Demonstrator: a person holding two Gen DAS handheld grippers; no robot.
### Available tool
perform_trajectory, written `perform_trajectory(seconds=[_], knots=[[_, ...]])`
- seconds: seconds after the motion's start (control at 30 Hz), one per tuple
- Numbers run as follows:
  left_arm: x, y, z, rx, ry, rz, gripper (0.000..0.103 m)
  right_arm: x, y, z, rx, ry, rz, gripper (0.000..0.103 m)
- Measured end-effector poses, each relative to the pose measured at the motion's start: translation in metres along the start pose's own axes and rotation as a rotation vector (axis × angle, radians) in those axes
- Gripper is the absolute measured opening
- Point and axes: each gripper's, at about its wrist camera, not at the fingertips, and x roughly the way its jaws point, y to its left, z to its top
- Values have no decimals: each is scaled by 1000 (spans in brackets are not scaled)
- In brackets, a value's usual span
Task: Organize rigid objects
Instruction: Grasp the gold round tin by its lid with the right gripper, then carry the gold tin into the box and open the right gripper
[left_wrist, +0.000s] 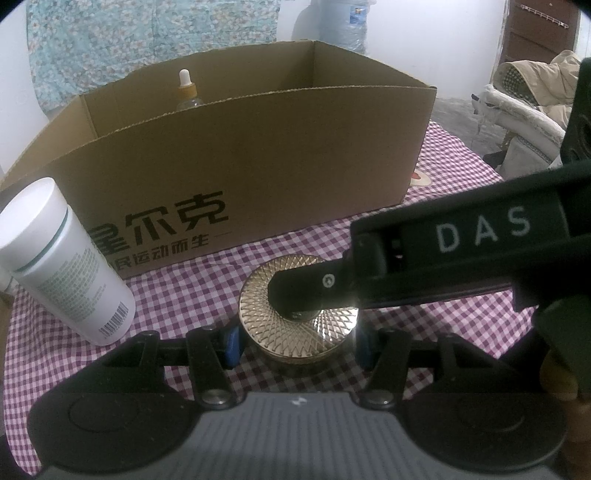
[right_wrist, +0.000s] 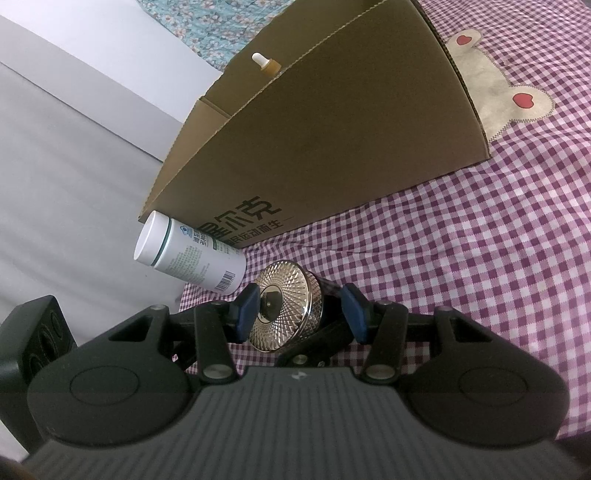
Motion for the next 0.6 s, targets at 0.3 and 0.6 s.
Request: perform_trajectory(seconds=[0.3, 0.6], knots=[[-14, 0, -5, -12, -23, -7, 57, -4, 11, -5, -25, -13, -13, 49], [-69, 0, 19, 16, -171, 8, 57, -39, 50, 9, -126, -103, 28, 51]])
